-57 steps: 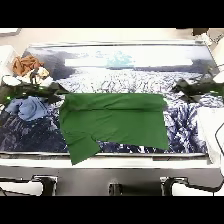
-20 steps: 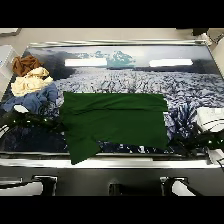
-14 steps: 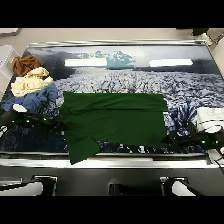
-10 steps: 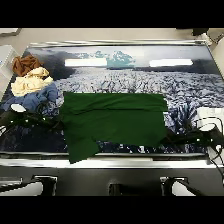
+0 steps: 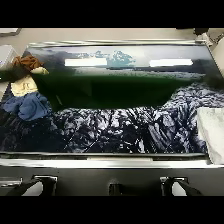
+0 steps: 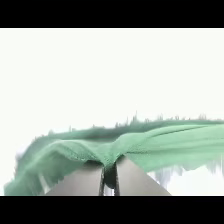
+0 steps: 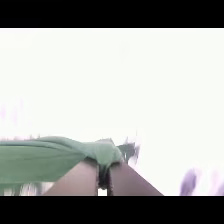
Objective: Fold the clothes and pants, and hang the long-sleeved shirts on hangers.
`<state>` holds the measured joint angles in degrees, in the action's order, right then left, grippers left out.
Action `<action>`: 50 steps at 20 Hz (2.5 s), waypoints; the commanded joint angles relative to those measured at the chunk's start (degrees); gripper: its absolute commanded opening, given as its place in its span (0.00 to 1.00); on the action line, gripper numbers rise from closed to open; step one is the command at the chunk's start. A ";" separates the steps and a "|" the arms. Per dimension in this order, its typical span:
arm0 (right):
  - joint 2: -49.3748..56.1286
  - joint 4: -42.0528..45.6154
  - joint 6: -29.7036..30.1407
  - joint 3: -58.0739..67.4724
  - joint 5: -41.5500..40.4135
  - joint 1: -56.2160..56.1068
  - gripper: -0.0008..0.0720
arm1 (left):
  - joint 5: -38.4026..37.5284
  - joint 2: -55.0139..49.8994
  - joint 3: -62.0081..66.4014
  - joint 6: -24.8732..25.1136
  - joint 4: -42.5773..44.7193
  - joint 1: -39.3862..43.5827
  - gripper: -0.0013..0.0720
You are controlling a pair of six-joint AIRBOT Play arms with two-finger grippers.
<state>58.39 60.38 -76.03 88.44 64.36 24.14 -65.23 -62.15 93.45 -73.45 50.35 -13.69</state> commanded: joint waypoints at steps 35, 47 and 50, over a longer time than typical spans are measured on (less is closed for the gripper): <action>29.73 20.35 -29.79 -11.63 -31.26 -19.87 0.06 | 37.92 -15.76 -29.16 -3.69 2.51 11.04 0.05; 36.33 22.86 -39.41 -11.63 -44.92 -18.51 0.06 | 44.78 -34.10 -18.16 -3.67 -4.31 18.78 0.06; 35.91 23.08 -38.27 -11.58 -35.87 -17.42 0.06 | 39.34 -33.29 -18.18 -3.56 -4.24 17.11 0.06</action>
<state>94.43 83.00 -113.38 76.82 23.07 5.91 -22.24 -94.91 74.30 -77.10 46.44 4.16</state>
